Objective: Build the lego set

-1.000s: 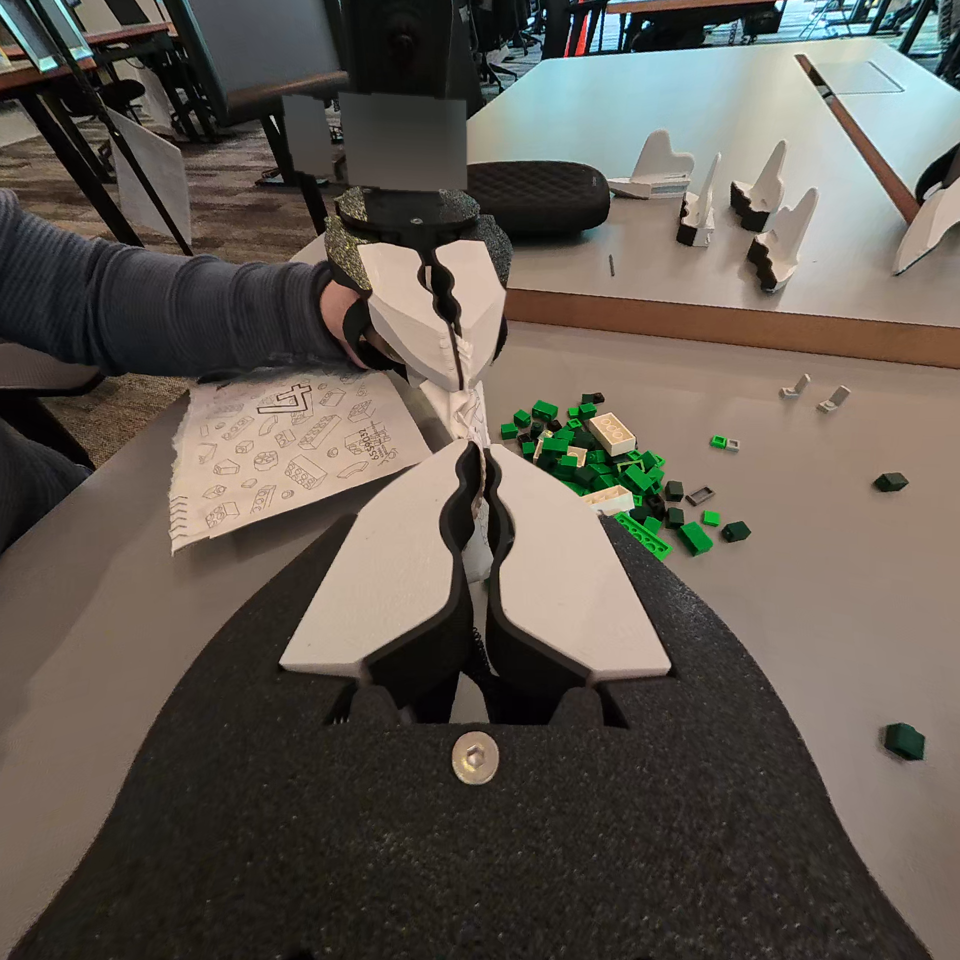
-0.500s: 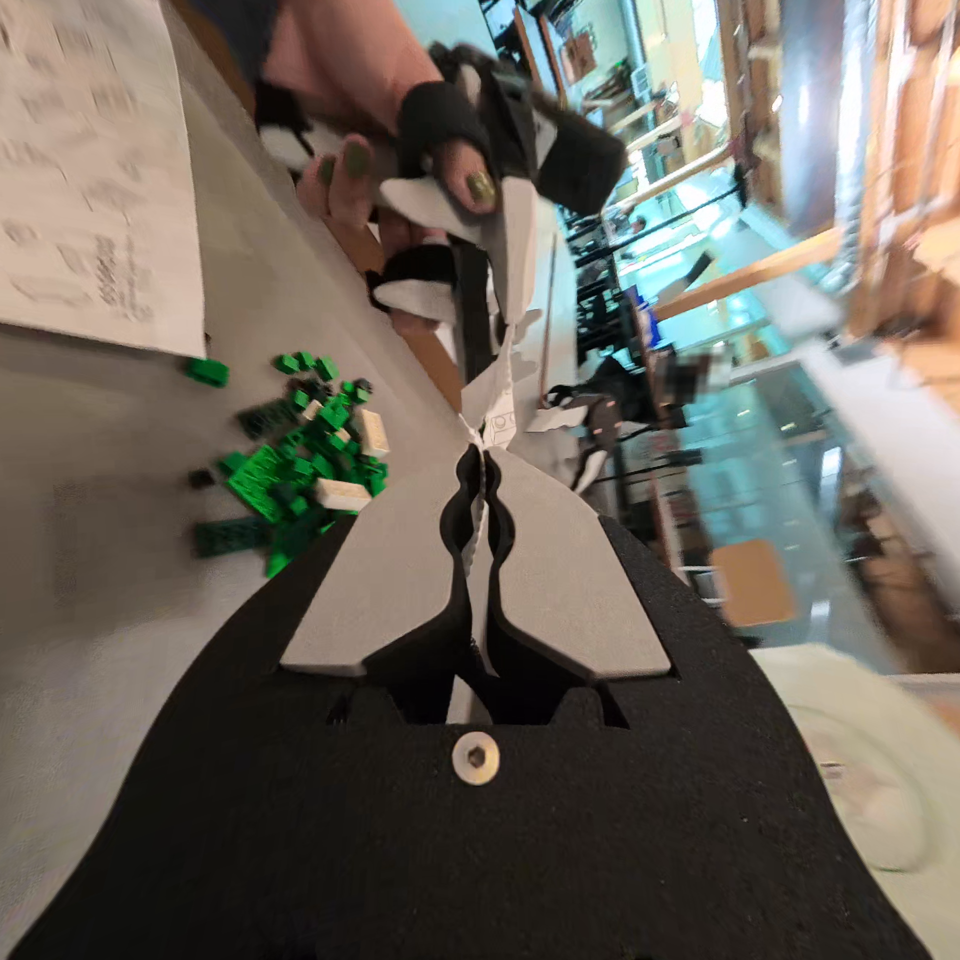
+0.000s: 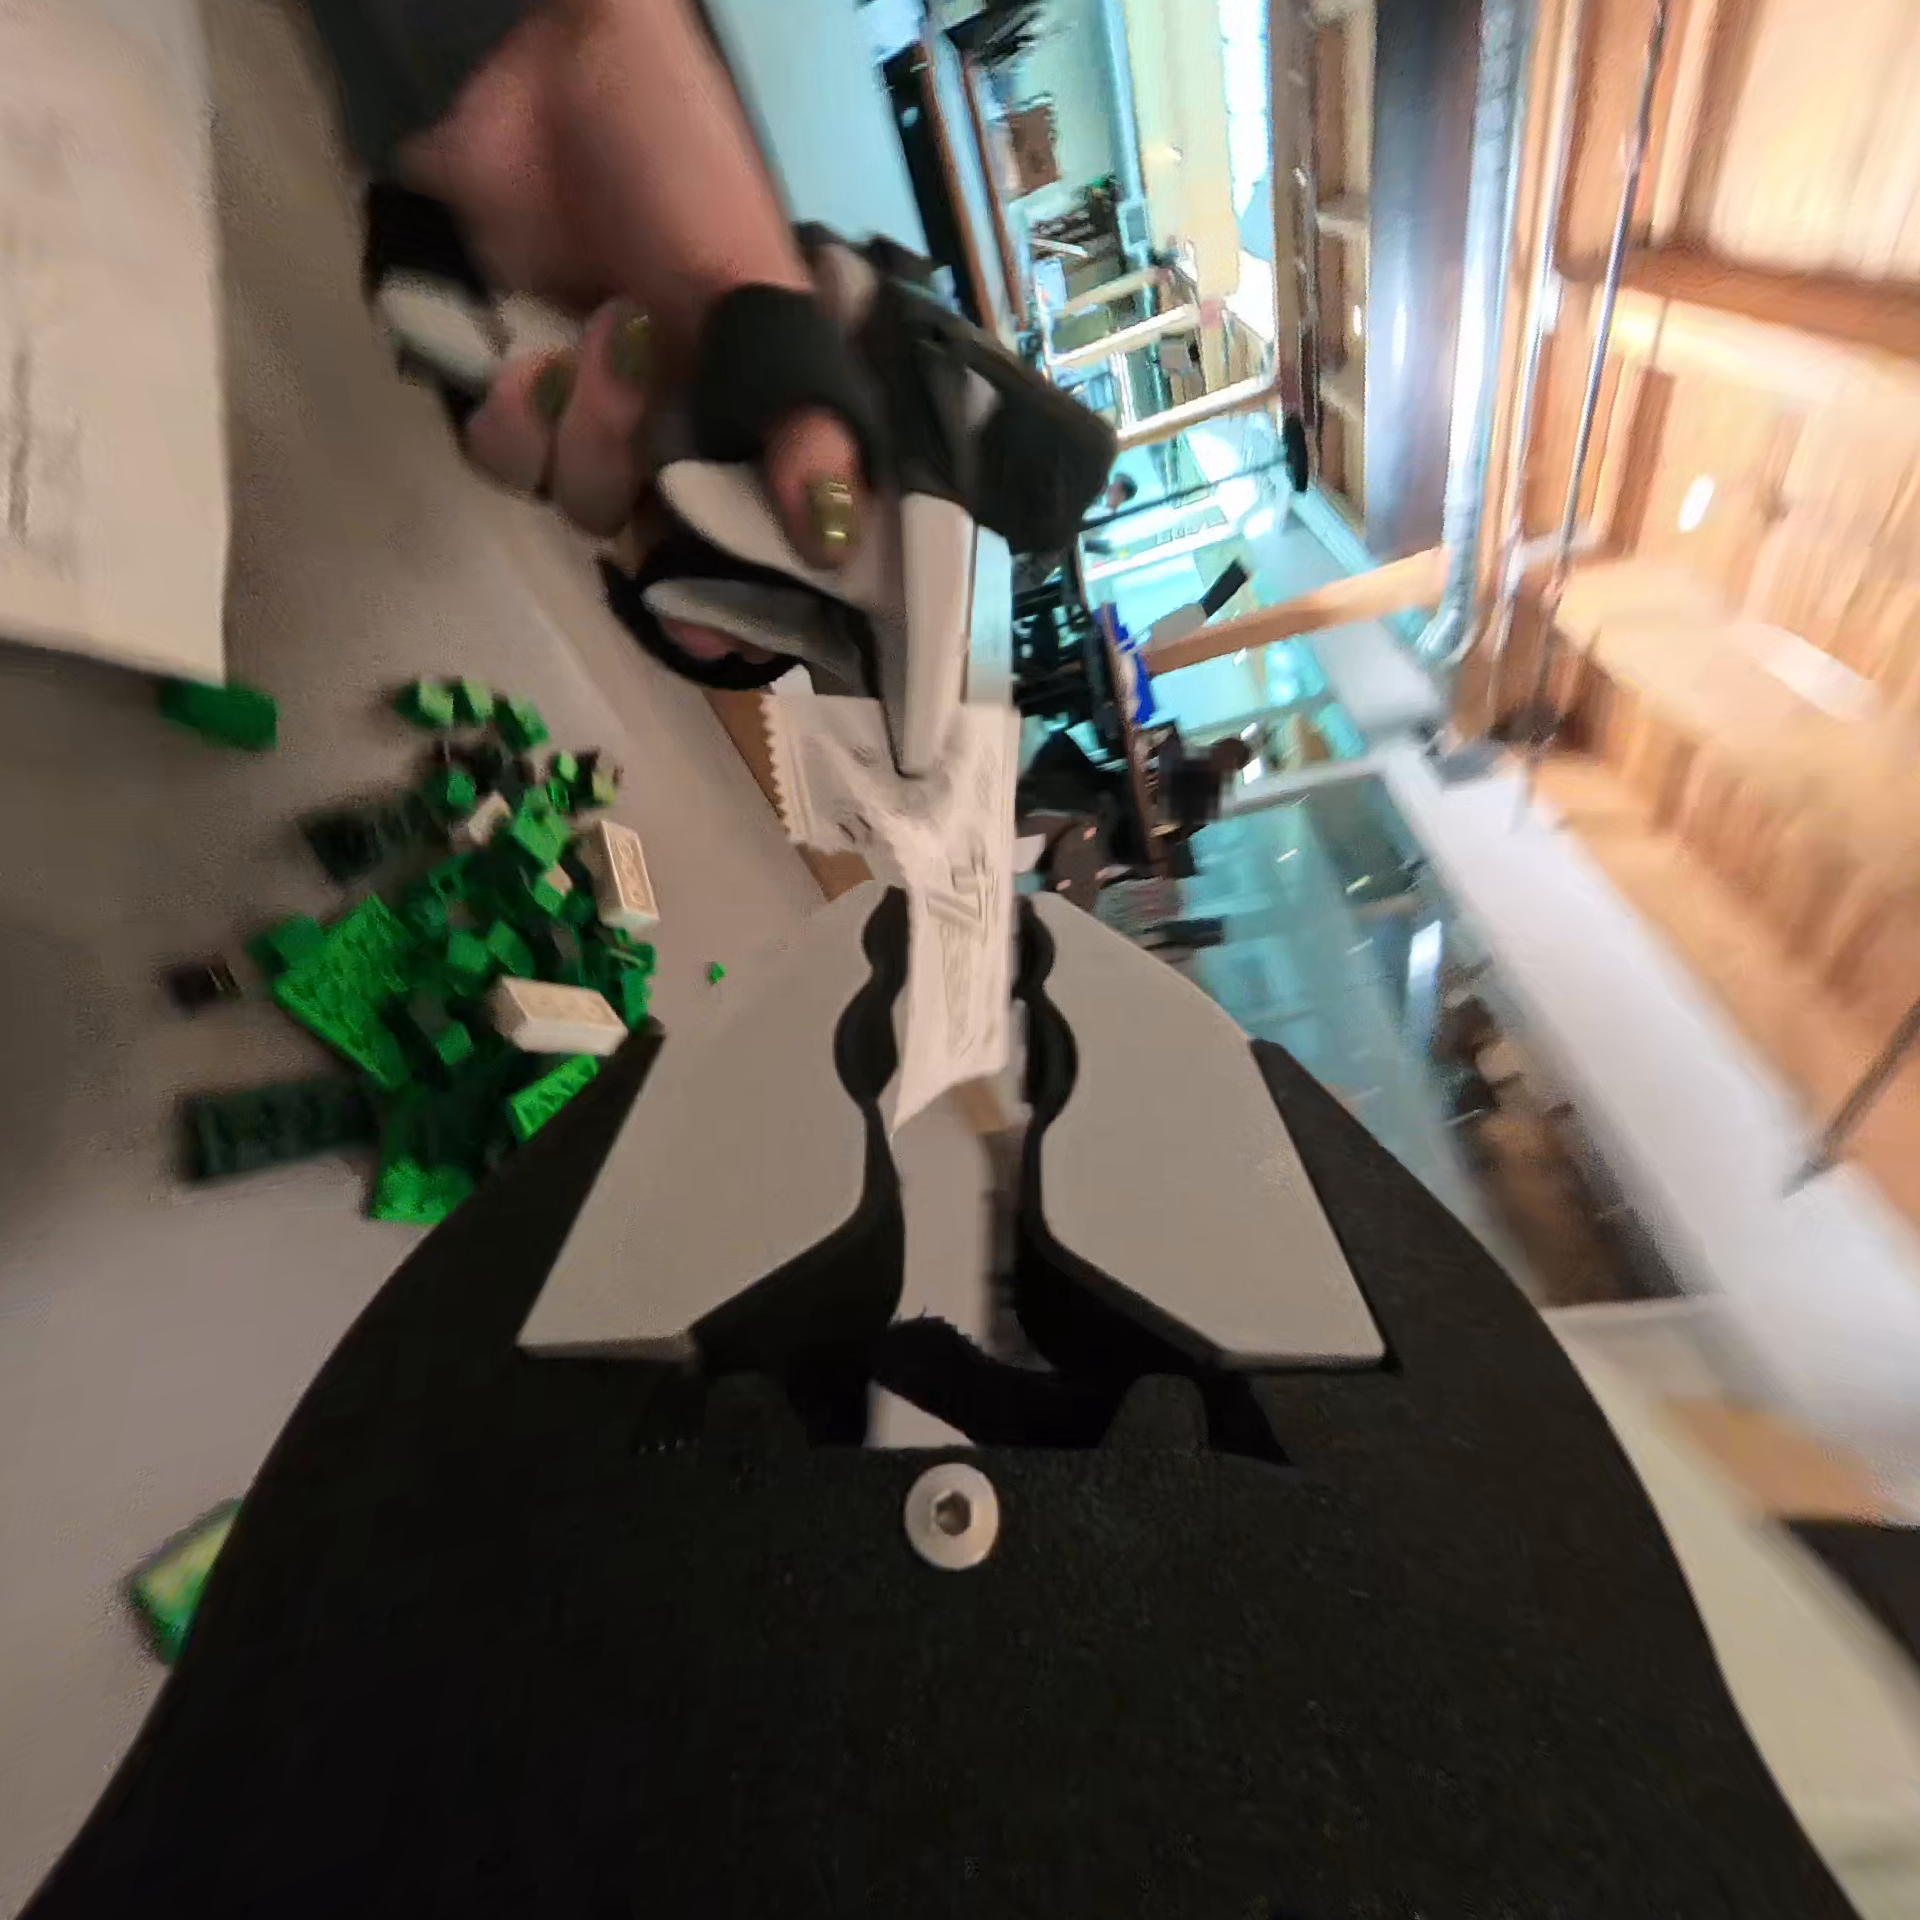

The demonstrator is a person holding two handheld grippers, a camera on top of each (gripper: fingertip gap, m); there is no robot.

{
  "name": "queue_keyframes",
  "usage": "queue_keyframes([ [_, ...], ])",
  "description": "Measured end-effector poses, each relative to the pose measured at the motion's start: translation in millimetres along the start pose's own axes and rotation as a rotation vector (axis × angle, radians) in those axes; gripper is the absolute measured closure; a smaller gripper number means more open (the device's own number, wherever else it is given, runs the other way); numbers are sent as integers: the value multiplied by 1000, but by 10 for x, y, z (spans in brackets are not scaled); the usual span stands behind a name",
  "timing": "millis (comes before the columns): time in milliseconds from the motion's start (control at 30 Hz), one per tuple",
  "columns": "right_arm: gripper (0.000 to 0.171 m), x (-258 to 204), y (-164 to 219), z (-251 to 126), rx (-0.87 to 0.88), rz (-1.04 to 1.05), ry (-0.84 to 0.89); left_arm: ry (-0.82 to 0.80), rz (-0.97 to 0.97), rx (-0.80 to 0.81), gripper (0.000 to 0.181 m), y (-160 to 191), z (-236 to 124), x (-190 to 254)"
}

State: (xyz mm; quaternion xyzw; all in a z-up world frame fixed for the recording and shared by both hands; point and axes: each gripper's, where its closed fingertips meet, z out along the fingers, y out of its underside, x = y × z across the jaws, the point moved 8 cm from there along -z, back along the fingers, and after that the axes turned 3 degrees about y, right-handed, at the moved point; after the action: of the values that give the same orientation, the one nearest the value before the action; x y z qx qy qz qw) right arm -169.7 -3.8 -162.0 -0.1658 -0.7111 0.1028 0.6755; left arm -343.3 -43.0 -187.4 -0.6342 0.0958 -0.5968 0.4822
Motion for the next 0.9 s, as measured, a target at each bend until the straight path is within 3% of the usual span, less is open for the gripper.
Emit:
queue_keyframes([
  [33,141,63,70,-18,-3,173,-24,-19,82,-19,180,-25,-31,28],
  [100,130,178,248,-23,5,610,-122,-28,256,-67,181,-47,-62,94],
  [200,115,289,484,34,125,1279,-369,25,358,-153,180,-46,-32,162],
  [300,111,257,595,133,169,1591,-611,74,428,-193,181,-25,19,207],
  [400,124,186,538,201,243,1722,-842,69,452,-232,181,16,69,216],
  [467,137,151,518,227,251,1703,-894,53,444,-244,180,35,75,199],
  [567,156,153,549,226,230,1576,-782,-22,396,-242,172,55,39,133],
  [633,163,160,561,220,223,1521,-719,-72,364,-264,146,73,30,72],
  [667,163,167,563,218,231,1508,-696,-90,357,-275,142,86,37,47],
  [733,162,179,566,216,252,1497,-664,-79,369,-280,149,109,80,42],
  [800,163,182,561,214,259,1474,-640,-68,397,-286,181,110,112,54],
  [900,161,173,564,202,263,1481,-577,-113,491,-256,181,89,129,63],
])
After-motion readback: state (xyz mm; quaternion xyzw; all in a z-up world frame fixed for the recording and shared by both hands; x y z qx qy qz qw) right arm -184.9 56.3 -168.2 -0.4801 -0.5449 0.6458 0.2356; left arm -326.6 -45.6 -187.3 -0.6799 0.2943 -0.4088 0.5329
